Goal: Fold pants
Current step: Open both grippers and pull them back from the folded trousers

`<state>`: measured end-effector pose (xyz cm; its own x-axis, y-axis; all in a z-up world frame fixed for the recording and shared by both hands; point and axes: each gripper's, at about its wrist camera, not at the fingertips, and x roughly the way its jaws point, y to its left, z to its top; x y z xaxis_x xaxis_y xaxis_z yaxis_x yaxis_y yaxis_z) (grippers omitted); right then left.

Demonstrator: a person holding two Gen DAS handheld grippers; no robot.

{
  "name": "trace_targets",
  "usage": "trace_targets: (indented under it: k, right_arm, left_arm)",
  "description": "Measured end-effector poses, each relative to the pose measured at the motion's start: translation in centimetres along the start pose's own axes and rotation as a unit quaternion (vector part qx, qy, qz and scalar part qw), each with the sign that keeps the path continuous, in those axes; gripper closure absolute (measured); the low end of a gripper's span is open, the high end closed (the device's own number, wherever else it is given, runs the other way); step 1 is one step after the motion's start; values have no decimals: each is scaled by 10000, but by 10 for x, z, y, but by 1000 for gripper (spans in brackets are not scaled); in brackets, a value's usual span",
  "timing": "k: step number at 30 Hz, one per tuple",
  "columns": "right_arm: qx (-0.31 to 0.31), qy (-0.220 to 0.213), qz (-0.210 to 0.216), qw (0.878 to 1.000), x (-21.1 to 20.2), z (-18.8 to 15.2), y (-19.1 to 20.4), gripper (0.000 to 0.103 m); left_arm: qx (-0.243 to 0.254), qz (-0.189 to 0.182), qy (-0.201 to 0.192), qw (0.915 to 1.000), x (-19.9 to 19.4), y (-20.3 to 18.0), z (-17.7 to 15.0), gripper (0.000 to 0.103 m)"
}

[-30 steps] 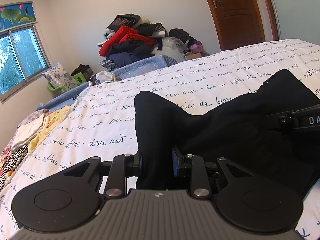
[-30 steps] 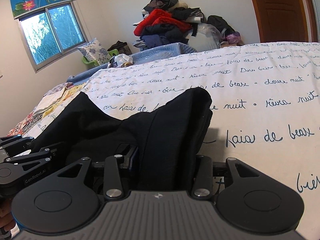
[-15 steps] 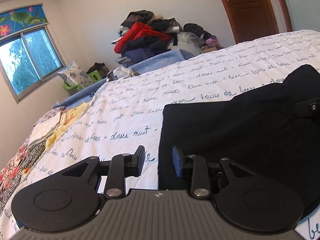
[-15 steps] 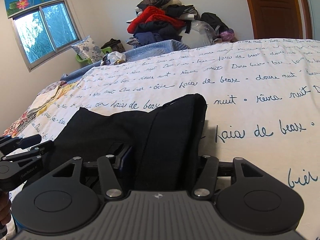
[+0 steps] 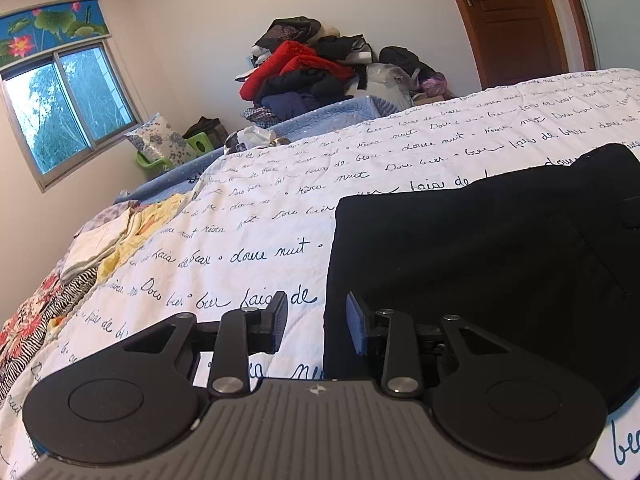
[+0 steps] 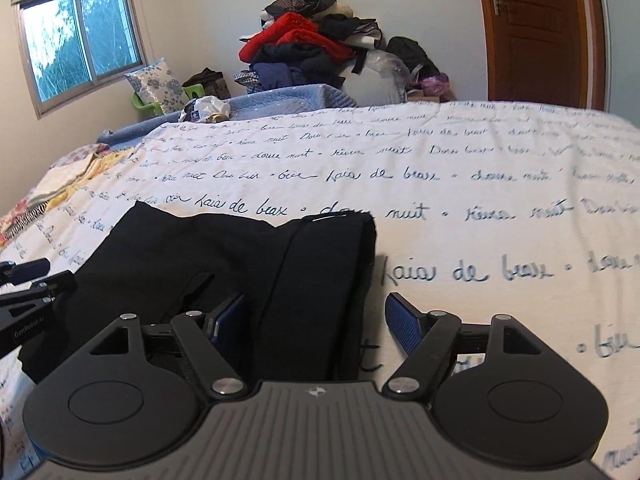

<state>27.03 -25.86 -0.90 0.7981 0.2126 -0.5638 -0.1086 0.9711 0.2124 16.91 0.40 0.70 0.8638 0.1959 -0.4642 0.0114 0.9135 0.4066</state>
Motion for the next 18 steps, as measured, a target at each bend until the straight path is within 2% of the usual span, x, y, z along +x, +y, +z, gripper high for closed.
trace_targets:
  k: [7,10,15,18]
  right_arm:
    - [-388,-119,-445,9982,-21,-3,6,27]
    - [-402,-254,-511,9976,-32,-7,6,27]
    - [-453,-486,-110,9977,-52,-14,15,27]
    - [-728,-395,84,9965,-55,-20,28,27]
  left_arm:
    - [-124,3,71,9999,-4,3,-3,60]
    - [-131,13,79,9999,-6,3,-4,59]
    - [-132,19,97,9999,-10,5,-6,56]
    - [-226,-34,178,9996,-12,9,-6,53]
